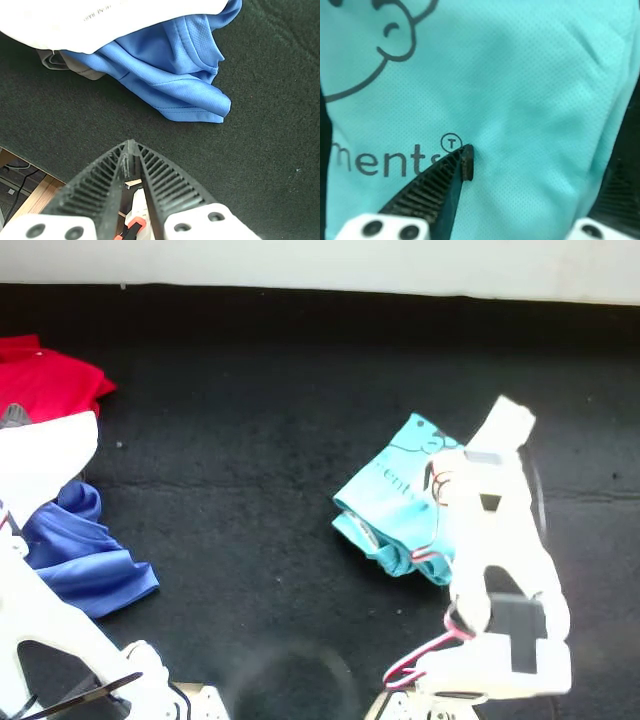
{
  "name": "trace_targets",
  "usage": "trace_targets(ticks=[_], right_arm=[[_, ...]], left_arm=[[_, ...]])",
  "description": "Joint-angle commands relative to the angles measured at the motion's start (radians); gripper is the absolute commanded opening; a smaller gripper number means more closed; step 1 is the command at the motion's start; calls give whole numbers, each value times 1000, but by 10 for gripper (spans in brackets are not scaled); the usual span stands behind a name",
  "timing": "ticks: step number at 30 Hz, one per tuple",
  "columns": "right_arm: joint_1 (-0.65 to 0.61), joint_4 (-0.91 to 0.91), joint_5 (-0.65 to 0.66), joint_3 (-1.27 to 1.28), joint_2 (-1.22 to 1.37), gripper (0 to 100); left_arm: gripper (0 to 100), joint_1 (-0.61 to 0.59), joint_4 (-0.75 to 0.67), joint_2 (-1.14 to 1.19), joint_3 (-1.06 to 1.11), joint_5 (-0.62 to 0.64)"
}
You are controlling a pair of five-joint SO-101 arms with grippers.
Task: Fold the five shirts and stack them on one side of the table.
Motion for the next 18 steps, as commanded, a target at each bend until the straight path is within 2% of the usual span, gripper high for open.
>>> trace_targets(ticks=[1, 4, 6, 8, 10, 13, 18], right_arm=[[8, -24, 21, 1, 71, 382], [12, -19, 26, 2, 105, 270], [31, -19, 43, 4, 105, 133], [61, -21, 130, 1, 104, 2], [93, -12, 219, -12, 104, 27], [176, 18, 345, -58, 104, 5], [334, 91, 732, -200, 105, 8]], left_arm=[[12, 7, -9, -25, -24, -8], [12, 7, -8, -31, -24, -8], [12, 5, -6, -31, -25, -8], [12, 5, -6, -31, -25, -8], [12, 5, -6, -31, -25, -8], [12, 5, -6, -31, -25, -8], [12, 5, -6, -31, -25, -8]])
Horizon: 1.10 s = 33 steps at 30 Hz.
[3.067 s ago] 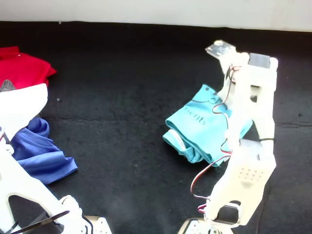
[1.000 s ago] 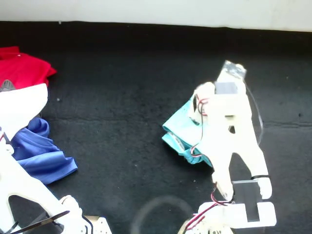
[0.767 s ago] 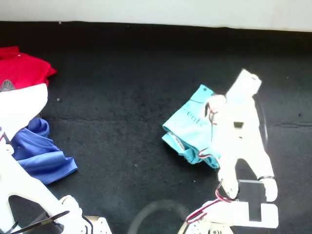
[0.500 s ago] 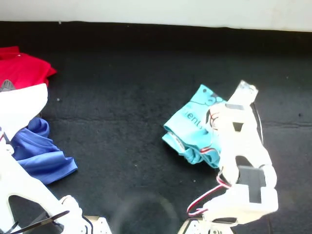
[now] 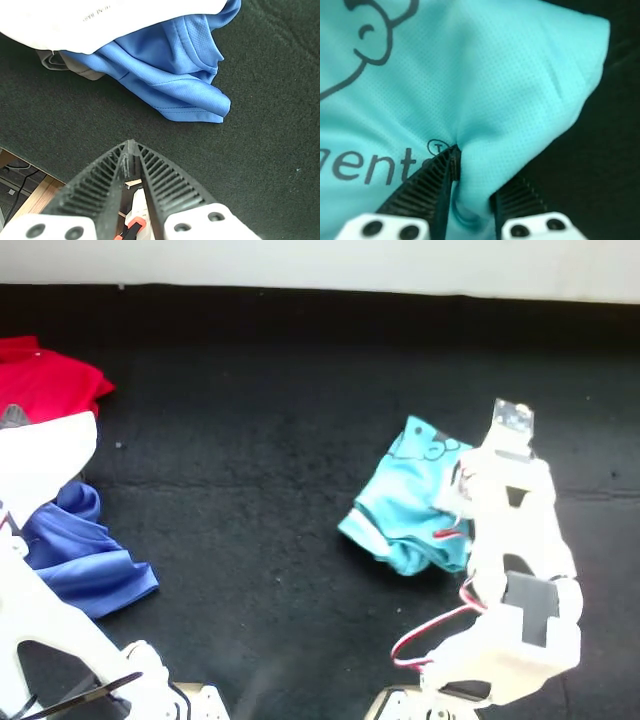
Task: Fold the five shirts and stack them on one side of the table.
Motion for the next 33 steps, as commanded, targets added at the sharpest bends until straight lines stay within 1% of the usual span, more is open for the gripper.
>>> trace_targets(ticks=[1, 6, 8, 10, 16, 21, 22, 25, 26, 27, 29, 33], right_arm=[[153, 58, 319, -134, 1, 8], [315, 68, 703, -288, 42, 8], [366, 68, 790, -354, 96, 8], [407, 73, 833, -421, 162, 8], [495, 73, 904, -631, 344, 8], [527, 76, 910, -806, 447, 16], [527, 90, 910, -828, 452, 35], [527, 220, 891, -889, 452, 165], [526, 277, 861, -920, 450, 199], [522, 332, 830, -961, 450, 215], [510, 460, 799, -1052, 450, 217], [463, 756, 801, -1228, 452, 217]], left_arm=[[12, 5, -6, -31, -25, -8], [12, 5, -6, -31, -25, -8], [12, 8, -6, -31, -25, -8], [12, 12, -6, -31, -25, -8], [12, 8, -6, -31, -25, -8], [12, 5, -5, -31, -25, -8], [12, 5, -5, -31, -25, -8], [12, 5, -5, -31, -25, -8], [12, 5, -5, -31, -25, -8], [12, 5, -5, -31, -25, -8], [12, 5, -5, -31, -25, -8], [12, 5, -5, -31, -25, -8]])
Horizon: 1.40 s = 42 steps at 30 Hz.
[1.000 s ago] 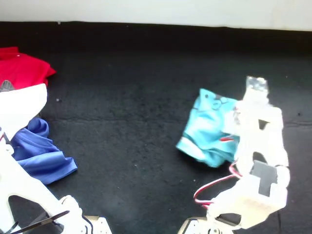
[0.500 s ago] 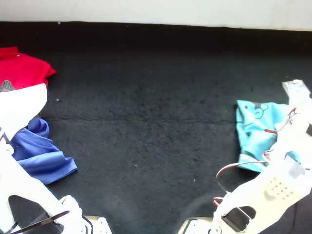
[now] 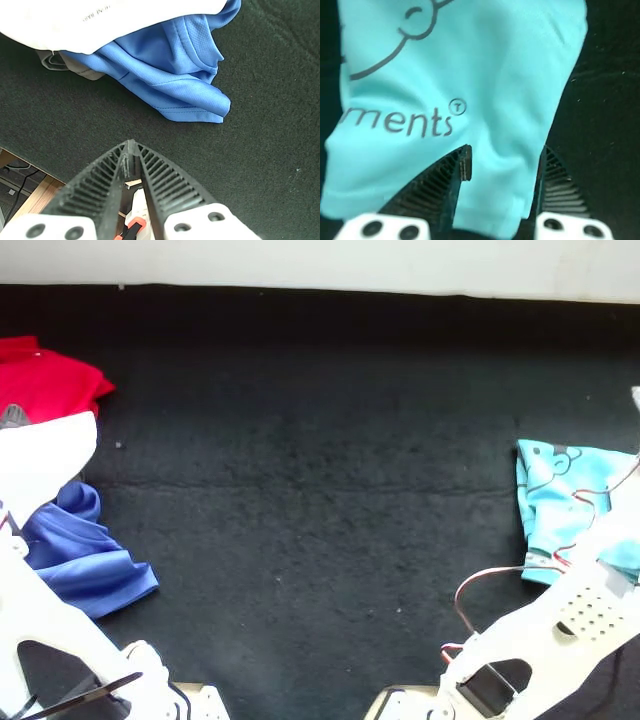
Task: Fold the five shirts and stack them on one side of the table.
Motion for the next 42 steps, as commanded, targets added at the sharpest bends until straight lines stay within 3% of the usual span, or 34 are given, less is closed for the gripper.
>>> trace_targets(ticks=[1, 3, 8, 16, 21, 29, 34, 42], right_arm=[[-53, 272, -17, -188, -15, 216], [-62, 285, -32, -217, -18, 197], [-81, 286, -114, -125, -15, 0], [-136, 257, -201, 220, -12, 6], [-145, 288, -199, 254, -47, 6], [-248, 286, -196, 318, -418, 6], [-346, 286, -198, 550, -670, 6], [-398, 285, -199, 906, -1009, 6]], left_arm=[[12, 5, -5, -31, -25, -8], [12, 5, -5, -31, -25, -8], [12, 5, -5, -31, -25, -8], [12, 12, -5, -31, -25, -8], [12, 12, -5, -33, -25, -6], [25, 45, -8, -56, -21, -6], [152, 104, -11, 28, 50, -64], [178, 173, -140, 295, 102, -163]])
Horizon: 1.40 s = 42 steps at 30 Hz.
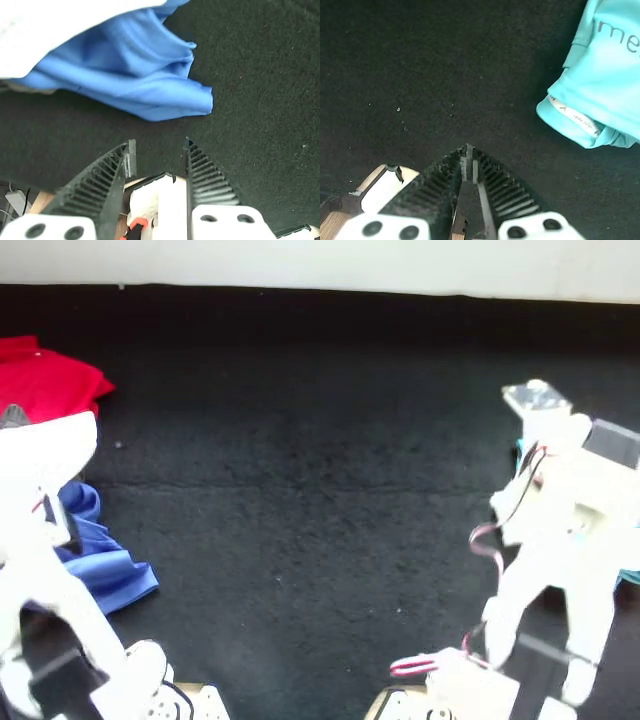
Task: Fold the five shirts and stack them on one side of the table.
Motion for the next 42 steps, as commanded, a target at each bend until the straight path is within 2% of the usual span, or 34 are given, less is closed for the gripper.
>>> trace_targets(ticks=[1, 8, 10, 16, 18, 24, 32, 36, 42], right_arm=[[-7, 12, -14, 111, -148, 6], [-4, 12, -14, 240, -288, 6], [-4, 12, -14, 246, -305, 6], [-4, 12, -14, 246, -321, 6], [-4, 12, -14, 246, -323, 6], [-4, 12, -14, 242, -323, 6], [-4, 10, -14, 242, -321, 6], [-4, 10, -14, 242, -321, 6], [-4, 10, -14, 246, -321, 6]], left_arm=[[178, 27, -71, 108, -2, -38], [175, 50, -192, 331, -2, -55], [168, 47, -221, 378, -2, -95], [8, 45, -227, 486, -2, -233], [10, 44, -227, 487, -5, -247], [7, -15, -222, 380, -137, -233], [16, -39, -229, 289, -325, -60], [117, -39, -230, 289, -335, -54], [98, -31, -219, 289, -323, -54]])
